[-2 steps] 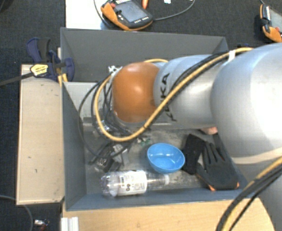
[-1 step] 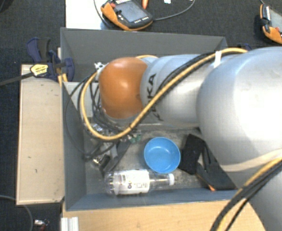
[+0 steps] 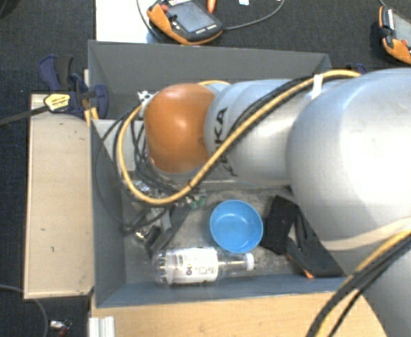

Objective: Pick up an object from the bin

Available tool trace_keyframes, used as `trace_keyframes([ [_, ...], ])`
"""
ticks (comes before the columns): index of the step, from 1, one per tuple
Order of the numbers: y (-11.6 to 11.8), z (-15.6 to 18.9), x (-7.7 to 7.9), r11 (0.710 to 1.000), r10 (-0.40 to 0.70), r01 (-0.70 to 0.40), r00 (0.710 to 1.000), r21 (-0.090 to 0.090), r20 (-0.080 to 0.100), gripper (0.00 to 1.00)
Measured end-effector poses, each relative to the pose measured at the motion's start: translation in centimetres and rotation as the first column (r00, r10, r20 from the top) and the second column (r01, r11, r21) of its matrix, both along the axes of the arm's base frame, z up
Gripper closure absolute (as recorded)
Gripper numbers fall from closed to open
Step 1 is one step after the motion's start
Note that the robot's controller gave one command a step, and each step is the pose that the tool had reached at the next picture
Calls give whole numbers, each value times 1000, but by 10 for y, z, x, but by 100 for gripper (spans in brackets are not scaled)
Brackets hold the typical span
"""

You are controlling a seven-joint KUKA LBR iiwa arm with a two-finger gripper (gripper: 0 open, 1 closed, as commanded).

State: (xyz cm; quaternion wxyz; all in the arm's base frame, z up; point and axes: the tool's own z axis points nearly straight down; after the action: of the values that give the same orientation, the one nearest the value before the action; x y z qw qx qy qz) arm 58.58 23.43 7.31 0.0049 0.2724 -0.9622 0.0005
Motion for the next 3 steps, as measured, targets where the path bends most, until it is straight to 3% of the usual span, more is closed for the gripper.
trace_keyframes([
  [1,0,13,-2,1000,-2,2,1000,2,1,100],
  [2,1,50,1,1000,-4,4,1000,6,11,100],
  [3,0,70,-1,1000,-5,5,1000,3,3,100],
])
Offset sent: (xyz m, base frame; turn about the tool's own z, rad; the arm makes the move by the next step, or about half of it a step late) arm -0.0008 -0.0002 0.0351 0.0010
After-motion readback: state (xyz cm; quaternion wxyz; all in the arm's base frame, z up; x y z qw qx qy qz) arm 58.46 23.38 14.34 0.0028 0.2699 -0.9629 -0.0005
